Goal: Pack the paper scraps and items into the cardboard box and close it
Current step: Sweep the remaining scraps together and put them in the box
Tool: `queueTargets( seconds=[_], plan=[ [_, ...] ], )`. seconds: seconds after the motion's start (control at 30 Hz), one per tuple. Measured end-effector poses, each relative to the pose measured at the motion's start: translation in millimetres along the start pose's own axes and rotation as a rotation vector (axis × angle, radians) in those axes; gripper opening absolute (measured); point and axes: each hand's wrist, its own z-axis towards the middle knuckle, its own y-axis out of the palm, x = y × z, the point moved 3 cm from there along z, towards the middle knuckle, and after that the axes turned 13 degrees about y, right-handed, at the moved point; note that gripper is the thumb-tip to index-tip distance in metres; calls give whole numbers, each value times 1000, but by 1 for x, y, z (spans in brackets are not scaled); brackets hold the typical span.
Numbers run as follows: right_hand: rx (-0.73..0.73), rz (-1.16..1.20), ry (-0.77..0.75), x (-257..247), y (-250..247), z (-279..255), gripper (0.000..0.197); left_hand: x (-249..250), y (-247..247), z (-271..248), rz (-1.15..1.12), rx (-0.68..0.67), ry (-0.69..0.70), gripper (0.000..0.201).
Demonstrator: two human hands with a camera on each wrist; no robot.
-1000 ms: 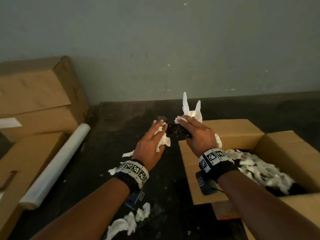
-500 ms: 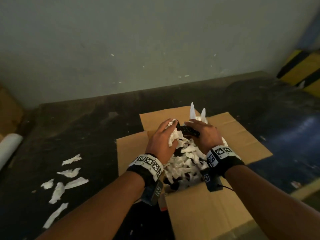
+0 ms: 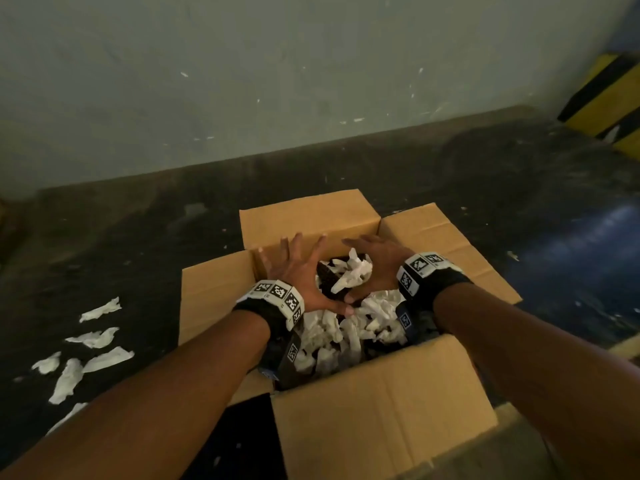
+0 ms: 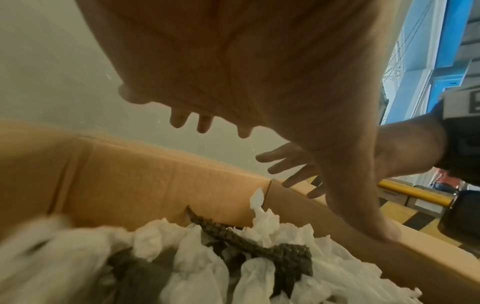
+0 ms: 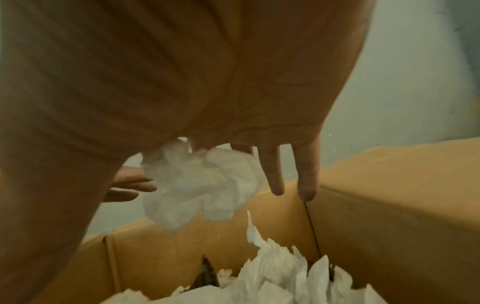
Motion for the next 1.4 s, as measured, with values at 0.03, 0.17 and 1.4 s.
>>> queueTargets(
  seconds=[0.03,0.17,1.4],
  plan=[
    [-16,-21,-5,1,0,5,134,0,0,4,11,-31,10,156],
    [-91,-172,3,-3,10,29,156,-2,15,19,-72,-209,10,160],
    [83,34,-37,-22,-10,4,122,-3,-20,14,-195,88,182,113]
  ],
)
